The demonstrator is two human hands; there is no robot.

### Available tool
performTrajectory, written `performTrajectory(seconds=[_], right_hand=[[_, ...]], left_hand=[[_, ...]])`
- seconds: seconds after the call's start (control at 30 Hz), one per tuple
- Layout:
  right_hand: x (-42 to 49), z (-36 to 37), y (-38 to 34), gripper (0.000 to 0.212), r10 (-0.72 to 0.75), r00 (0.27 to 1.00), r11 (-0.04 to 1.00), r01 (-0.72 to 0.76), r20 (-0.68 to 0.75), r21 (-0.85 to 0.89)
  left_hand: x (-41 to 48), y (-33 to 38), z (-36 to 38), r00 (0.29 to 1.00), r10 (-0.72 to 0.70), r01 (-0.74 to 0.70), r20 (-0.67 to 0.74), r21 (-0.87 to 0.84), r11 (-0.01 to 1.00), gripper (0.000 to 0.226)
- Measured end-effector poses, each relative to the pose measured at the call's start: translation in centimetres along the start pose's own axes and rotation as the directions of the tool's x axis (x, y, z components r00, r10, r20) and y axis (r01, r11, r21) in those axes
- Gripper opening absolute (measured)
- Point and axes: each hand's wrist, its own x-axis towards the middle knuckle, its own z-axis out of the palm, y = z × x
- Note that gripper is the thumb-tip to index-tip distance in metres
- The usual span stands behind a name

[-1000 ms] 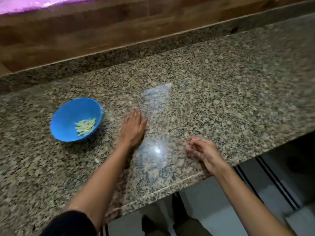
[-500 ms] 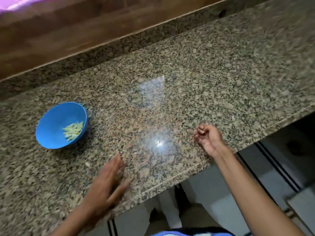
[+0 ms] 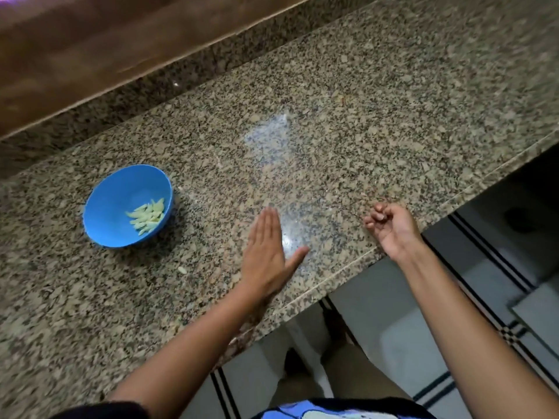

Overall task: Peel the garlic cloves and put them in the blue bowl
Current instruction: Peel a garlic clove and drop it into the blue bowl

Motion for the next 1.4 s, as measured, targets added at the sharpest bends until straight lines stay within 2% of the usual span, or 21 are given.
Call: performTrajectory(seconds=[0.2, 0.3, 0.33, 0.4, 0.43, 0.47, 0.5, 0.57, 0.6, 0.67, 0.7, 0.73, 0.8, 0.83, 0.87, 1.07, 1.17, 1.3, 1.4], right_hand=[[-0.8, -1.9, -0.2, 0.025, -0.036, 0.995, 0.998, 0.039, -0.093, 0.039], [-0.5, -2.6, -0.8, 0.026, -0.035, 0.990, 0.998, 0.041, -0.134, 0.040], [-0.5, -2.8, -1.0, 0.026, -0.039, 0.989, 0.998, 0.047, -0.140, 0.050], [-0.3, -3.4, -1.9, 0.027, -0.062, 0.985, 0.995, 0.074, -0.160, 0.072], [-0.1, -3.7, -2.4, 0.027, -0.070, 0.982, 0.994, 0.083, -0.174, 0.067], [0.2, -4.1, -2.9, 0.027, -0.077, 0.980, 0.994, 0.089, -0.185, 0.056], [0.4, -4.2, -3.3, 0.027, -0.082, 0.979, 0.995, 0.092, -0.185, 0.042], [0.9, -4.3, -4.0, 0.026, -0.081, 0.981, 0.995, 0.089, -0.175, 0.036], [1.0, -4.3, -4.2, 0.025, -0.084, 0.983, 0.995, 0.090, -0.164, 0.032], [1.2, -4.3, -4.7, 0.023, -0.106, 0.986, 0.994, 0.104, -0.127, -0.019], [1.3, -4.2, -4.9, 0.021, -0.115, 0.987, 0.993, 0.110, -0.115, -0.048], [1.5, -4.3, -5.2, 0.019, -0.118, 0.987, 0.992, 0.112, -0.113, -0.061], [2.0, -4.3, -5.3, 0.018, -0.114, 0.987, 0.993, 0.108, -0.117, -0.051], [2.2, -4.2, -5.4, 0.018, -0.112, 0.987, 0.993, 0.107, -0.119, -0.044], [2.3, -4.1, -5.3, 0.018, -0.110, 0.986, 0.994, 0.105, -0.122, -0.041], [2.1, -3.7, -4.9, 0.019, -0.151, 0.981, 0.984, 0.137, -0.119, -0.116], [1.7, -3.9, -4.4, 0.020, -0.190, 0.976, 0.974, 0.174, -0.106, -0.143], [0.5, -3.9, -3.6, 0.020, -0.208, 0.975, 0.971, 0.195, -0.079, -0.141], [-0.6, -3.3, -2.8, 0.020, -0.175, 0.983, 0.980, 0.168, -0.054, -0.106]], left_hand=[[8.2, 6.6, 0.6, 0.994, 0.106, -0.106, 0.004, -0.041, 0.994, 0.085], [9.7, 7.7, -0.6, 0.957, 0.291, -0.291, -0.019, -0.114, 0.950, 0.083], [10.1, 7.8, -0.9, 0.950, 0.309, -0.313, -0.051, -0.152, 0.937, 0.080], [11.3, 7.9, -1.0, 0.973, 0.208, -0.223, -0.100, -0.172, 0.960, 0.070], [11.7, 7.9, -0.8, 0.985, 0.158, -0.167, -0.073, -0.142, 0.976, 0.067], [12.1, 8.5, -0.4, 0.985, 0.171, -0.172, -0.023, -0.081, 0.982, 0.065], [12.0, 9.1, -0.1, 0.967, 0.251, -0.250, 0.035, -0.036, 0.968, 0.062], [11.5, 10.4, -0.2, 0.878, 0.459, -0.441, 0.133, -0.146, 0.886, 0.058], [10.9, 10.5, -0.8, 0.859, 0.502, -0.459, 0.103, -0.281, 0.843, 0.056], [9.6, 9.0, -1.7, 0.901, 0.432, -0.390, -0.032, -0.495, 0.777, 0.053], [9.0, 7.4, -1.9, 0.926, 0.367, -0.360, -0.084, -0.483, 0.798, 0.055], [8.1, 5.8, -1.9, 0.943, 0.317, -0.333, -0.103, -0.364, 0.870, 0.062], [6.2, 4.0, -1.1, 0.971, 0.238, -0.239, -0.029, -0.046, 0.970, 0.079], [5.6, 4.3, -0.5, 0.979, 0.201, -0.201, 0.021, 0.046, 0.978, 0.085], [5.6, 5.3, 0.0, 0.980, 0.193, -0.196, 0.045, 0.067, 0.978, 0.087], [10.3, 12.7, 1.4, 0.960, 0.275, -0.272, 0.054, -0.062, 0.960, 0.083], [13.0, 13.6, 0.6, 0.895, 0.429, -0.428, 0.123, -0.033, 0.903, 0.084], [11.5, 10.5, 0.1, 0.783, 0.601, -0.597, 0.158, -0.078, 0.798, 0.058], [7.7, 6.3, -0.4, 0.767, 0.628, -0.627, 0.132, -0.057, 0.777, 0.048]])
